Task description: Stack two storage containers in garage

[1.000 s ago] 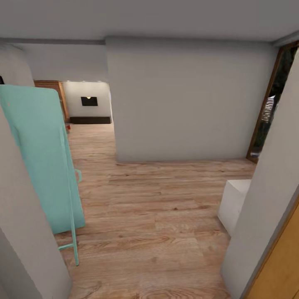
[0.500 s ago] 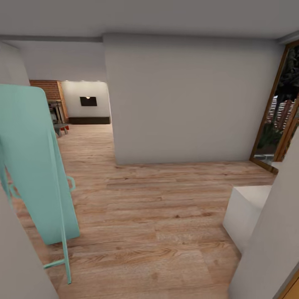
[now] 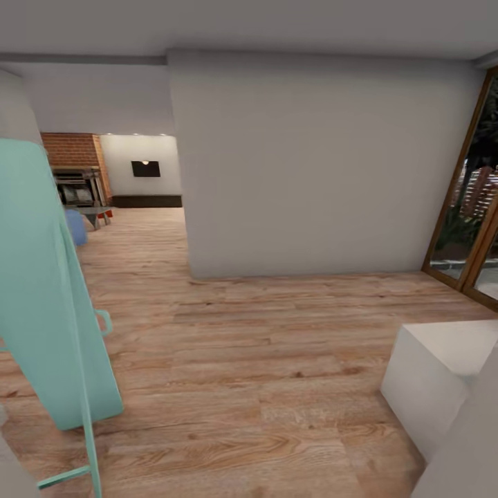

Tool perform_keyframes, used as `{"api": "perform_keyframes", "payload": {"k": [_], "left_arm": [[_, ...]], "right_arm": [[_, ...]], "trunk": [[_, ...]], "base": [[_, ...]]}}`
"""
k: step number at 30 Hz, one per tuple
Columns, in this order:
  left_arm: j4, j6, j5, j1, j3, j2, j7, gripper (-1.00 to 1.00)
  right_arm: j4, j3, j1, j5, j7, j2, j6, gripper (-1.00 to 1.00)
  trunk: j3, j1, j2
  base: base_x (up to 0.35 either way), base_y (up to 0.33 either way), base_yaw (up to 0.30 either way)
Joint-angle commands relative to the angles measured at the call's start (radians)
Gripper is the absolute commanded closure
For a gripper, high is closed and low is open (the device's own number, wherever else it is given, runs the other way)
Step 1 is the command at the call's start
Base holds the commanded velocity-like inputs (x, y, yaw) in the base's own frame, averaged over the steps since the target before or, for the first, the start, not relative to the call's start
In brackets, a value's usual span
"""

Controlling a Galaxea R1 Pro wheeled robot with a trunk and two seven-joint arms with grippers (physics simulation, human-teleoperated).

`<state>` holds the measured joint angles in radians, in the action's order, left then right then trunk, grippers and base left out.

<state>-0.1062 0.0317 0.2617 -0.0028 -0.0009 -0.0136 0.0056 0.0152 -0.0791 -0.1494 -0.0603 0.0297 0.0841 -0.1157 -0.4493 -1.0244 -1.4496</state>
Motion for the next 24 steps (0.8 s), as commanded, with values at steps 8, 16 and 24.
{"api": "perform_keyframes", "payload": {"k": [8,16,24], "left_arm": [[0.0,0.006,0.005,0.0,0.001,0.0,0.001,-1.0],[-0.001,0.007,0.005,0.0,0.002,0.0,0.001,-1.0],[0.0,0.008,0.005,0.0,0.002,0.0,0.001,-1.0]], "right_arm": [[0.002,-0.006,-0.001,-0.002,0.001,0.0,-0.002,-1.0],[0.002,-0.008,-0.001,-0.004,0.004,0.0,-0.001,-1.0],[0.002,-0.009,-0.001,-0.006,0.015,0.0,0.008,-1.0]], "trunk": [[-0.001,-0.001,0.0],[-0.001,-0.001,0.0],[-0.001,-0.001,0.0]], "base": [[0.324,0.0,0.0],[0.324,0.0,0.0],[0.323,0.0,0.0]]}}
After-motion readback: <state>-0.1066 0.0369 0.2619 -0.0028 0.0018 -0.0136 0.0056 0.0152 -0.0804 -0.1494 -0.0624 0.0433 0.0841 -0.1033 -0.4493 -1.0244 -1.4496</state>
